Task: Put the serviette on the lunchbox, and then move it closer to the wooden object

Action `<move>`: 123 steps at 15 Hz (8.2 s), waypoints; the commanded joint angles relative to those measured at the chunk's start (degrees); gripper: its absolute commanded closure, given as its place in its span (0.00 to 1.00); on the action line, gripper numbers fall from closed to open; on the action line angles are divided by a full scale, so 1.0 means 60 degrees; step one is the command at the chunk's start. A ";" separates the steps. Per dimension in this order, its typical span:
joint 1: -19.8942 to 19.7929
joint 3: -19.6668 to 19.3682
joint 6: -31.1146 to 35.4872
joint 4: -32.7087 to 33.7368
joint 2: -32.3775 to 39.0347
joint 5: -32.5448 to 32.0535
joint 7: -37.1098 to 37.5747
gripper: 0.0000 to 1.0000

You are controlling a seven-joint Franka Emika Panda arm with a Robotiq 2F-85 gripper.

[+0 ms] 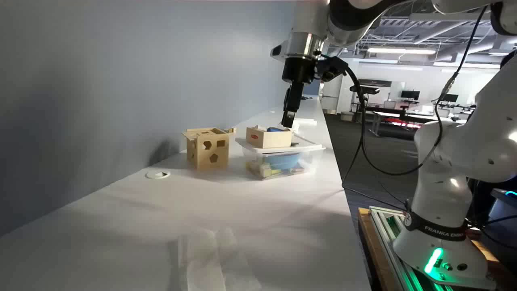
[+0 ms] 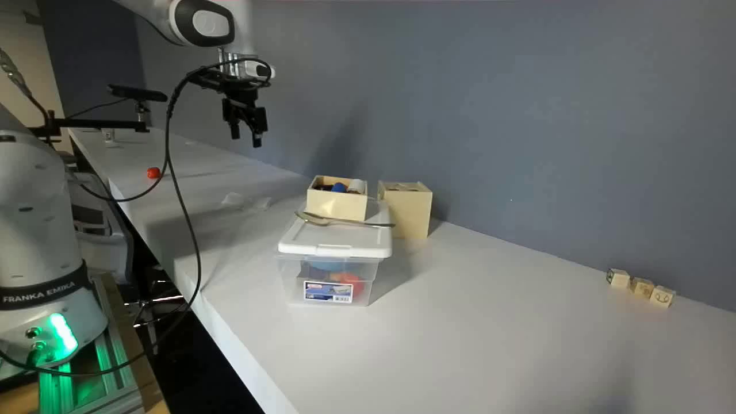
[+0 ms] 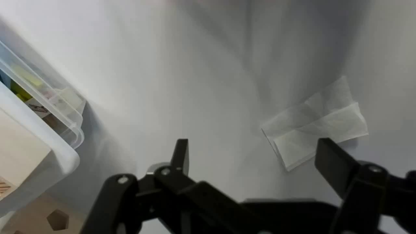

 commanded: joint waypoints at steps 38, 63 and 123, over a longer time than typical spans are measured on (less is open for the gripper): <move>0.0715 0.2158 0.4756 0.3205 0.8139 -0.0811 -0.2752 0.56; 0.0211 0.1593 0.5216 0.1646 0.3551 -0.0545 -0.0201 1.00; -0.5104 0.1577 0.4036 -0.1232 -0.0685 -0.6741 0.8770 0.00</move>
